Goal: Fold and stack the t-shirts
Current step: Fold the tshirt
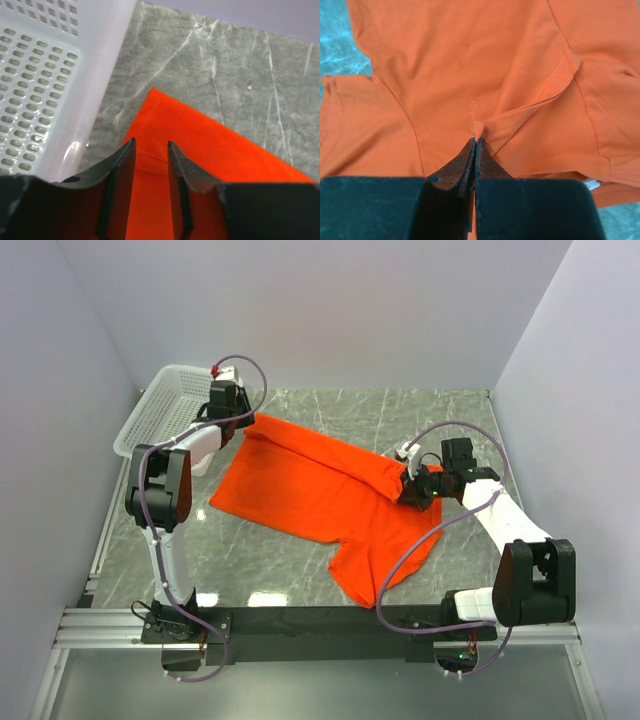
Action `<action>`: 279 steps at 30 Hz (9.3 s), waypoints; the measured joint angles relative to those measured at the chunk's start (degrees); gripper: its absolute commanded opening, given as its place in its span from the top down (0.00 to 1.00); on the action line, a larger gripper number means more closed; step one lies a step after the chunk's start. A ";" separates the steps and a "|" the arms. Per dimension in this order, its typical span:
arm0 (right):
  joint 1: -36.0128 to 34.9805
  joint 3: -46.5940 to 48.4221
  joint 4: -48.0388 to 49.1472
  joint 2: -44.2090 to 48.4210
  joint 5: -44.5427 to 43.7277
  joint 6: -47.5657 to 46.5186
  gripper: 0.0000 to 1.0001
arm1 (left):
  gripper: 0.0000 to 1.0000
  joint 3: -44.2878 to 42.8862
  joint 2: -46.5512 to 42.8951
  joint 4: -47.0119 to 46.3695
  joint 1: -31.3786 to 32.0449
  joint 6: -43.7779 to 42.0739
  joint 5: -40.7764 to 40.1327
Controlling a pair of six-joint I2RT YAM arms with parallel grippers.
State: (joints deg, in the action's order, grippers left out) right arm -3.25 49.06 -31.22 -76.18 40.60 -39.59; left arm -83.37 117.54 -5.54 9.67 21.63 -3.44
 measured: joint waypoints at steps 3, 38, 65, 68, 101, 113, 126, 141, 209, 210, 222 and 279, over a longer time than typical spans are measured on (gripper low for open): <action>0.00 0.00 -0.66 -0.07 -0.35 -1.57 1.00 | 0.61 0.00 -0.50 0.68 0.04 -0.11 2.05; -2.43 4.35 -8.33 -1.51 0.13 0.72 0.43 | 0.61 -1.16 -0.52 4.94 2.43 -1.40 9.77; -2.14 19.65 2.05 -30.67 -9.84 31.32 0.53 | 0.58 10.95 -20.57 4.07 3.65 -1.01 8.59; -2.27 20.13 2.05 -31.67 -9.99 31.43 0.57 | 0.58 14.21 -24.59 3.87 3.41 -0.98 8.26; -15.80 17.97 -9.35 -26.51 -7.76 12.63 0.71 | 0.57 29.09 -38.97 4.48 1.90 1.68 7.72; -10.12 22.36 -14.43 -22.62 -6.82 8.90 0.50 | 0.57 29.00 -34.77 4.15 1.88 3.72 11.67; -8.87 21.73 -14.05 -25.44 -12.57 -1.31 0.48 | 0.57 28.92 -34.77 4.09 1.88 4.00 12.04; -10.12 20.72 -14.01 -29.68 -13.22 -2.38 0.82 | 0.57 28.92 -34.82 4.07 1.88 4.59 12.20; 21.07 23.04 -3.08 -30.10 -8.52 43.36 0.58 | 0.65 -5.18 2.58 11.28 5.51 9.07 1.62; 21.09 23.26 -2.80 -30.10 -7.87 43.47 0.58 | 0.65 -5.99 2.82 11.50 5.51 9.07 1.62; 21.09 24.63 -2.78 -30.23 -6.56 44.94 0.57 | 0.65 -12.90 8.87 12.41 4.76 10.58 1.70; 23.50 17.35 -8.46 -28.94 -13.27 45.53 0.87 | 0.64 -22.10 17.20 19.89 2.29 18.01 1.97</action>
State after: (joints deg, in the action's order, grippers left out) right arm 20.25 66.41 -39.68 -105.12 27.33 5.93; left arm -105.47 134.74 14.35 11.97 39.64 -1.48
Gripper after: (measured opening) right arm 0.077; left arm 0.353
